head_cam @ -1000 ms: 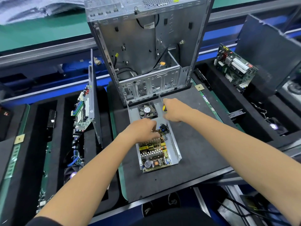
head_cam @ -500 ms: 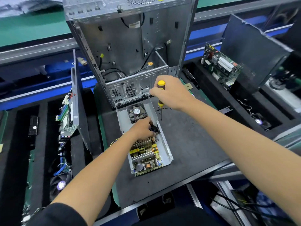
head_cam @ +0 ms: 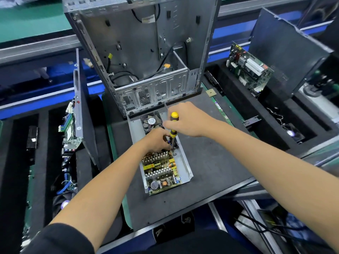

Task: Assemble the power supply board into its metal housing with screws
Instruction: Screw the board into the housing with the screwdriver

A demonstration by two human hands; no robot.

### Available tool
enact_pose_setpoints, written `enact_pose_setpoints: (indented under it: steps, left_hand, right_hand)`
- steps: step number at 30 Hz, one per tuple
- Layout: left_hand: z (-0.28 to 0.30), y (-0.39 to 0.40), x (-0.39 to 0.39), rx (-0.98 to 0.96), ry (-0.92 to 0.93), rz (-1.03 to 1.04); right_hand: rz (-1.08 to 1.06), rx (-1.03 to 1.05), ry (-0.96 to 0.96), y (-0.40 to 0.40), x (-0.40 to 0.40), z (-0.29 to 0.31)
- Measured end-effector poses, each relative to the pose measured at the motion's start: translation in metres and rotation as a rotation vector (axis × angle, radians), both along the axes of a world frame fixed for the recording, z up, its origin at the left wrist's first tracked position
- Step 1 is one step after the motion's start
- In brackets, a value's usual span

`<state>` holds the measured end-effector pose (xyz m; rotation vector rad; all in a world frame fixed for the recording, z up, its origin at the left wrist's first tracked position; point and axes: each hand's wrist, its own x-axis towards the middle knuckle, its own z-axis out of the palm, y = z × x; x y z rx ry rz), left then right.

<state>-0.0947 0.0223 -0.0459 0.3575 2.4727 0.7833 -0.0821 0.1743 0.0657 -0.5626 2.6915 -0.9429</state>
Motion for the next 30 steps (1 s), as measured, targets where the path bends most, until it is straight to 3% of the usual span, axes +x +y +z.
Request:
enact_pose_setpoints:
  steps: [12,30]
  left_hand:
    - [0.002,-0.001,0.005,0.001,-0.04,0.054]
    - [0.004,-0.001,0.007,0.061,-0.059,0.061]
  right_hand:
    - [0.025,0.147,-0.019,-0.005,-0.001,-0.03]
    - [-0.001,0.17,-0.079,-0.003,0.0,-0.044]
